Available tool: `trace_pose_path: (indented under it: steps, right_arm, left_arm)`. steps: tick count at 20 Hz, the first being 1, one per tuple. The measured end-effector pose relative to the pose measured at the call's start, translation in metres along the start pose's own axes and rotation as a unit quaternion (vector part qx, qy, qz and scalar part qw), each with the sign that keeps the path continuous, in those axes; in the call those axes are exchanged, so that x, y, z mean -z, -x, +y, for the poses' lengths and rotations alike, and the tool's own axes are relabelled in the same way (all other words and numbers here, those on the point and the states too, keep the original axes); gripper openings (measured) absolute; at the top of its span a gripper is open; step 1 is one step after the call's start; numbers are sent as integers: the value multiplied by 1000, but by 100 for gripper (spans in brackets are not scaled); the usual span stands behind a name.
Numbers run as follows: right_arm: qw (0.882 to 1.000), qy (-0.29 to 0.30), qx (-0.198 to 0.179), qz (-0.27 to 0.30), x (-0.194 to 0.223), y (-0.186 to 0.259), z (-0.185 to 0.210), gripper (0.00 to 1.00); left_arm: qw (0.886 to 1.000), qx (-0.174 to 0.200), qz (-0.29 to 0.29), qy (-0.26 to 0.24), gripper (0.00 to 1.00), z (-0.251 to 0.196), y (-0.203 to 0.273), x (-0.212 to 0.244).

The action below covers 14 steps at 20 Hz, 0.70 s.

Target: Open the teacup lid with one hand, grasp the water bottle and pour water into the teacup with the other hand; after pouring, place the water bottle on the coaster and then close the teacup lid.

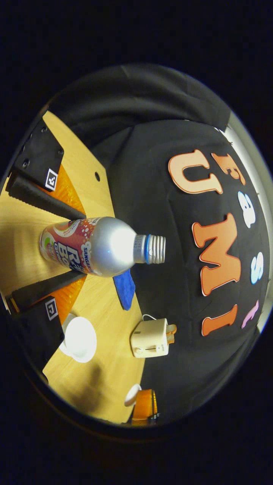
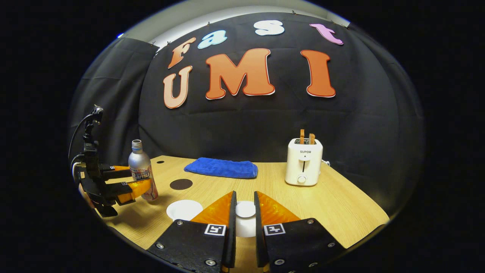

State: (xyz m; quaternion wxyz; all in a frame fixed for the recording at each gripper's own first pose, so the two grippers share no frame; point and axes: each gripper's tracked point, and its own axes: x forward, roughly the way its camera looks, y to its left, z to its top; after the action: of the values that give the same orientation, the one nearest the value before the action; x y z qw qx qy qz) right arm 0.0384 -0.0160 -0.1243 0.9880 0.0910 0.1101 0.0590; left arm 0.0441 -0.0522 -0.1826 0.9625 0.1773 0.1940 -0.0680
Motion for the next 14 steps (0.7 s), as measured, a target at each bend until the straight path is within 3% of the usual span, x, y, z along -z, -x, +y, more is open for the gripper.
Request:
trace_pose_path:
  steps: [1, 2, 6, 9, 14]
  right_arm:
    - [1000, -2, 0, -2, -2, 1, -1, 22]
    - [1000, -2, 0, -3, -3, 2, -3, 22]
    - [1000, -4, 2, -10, -6, 9, -10, 22]
    - [1000, -4, 4, -9, -3, 13, -16, 22]
    - [1000, -17, 5, -5, 2, 17, -22, 22]
  left_arm:
    - [1000, -9, 1, -21, 84, 3, 0, 0]
    - [999, -18, 1, -42, 88, 5, 1, -1]
    - [989, -40, -8, -142, 86, 7, 1, -12]
    - [976, -47, -13, -211, 83, 3, 0, -12]
    - [948, -44, -24, -315, 86, -9, 0, -12]
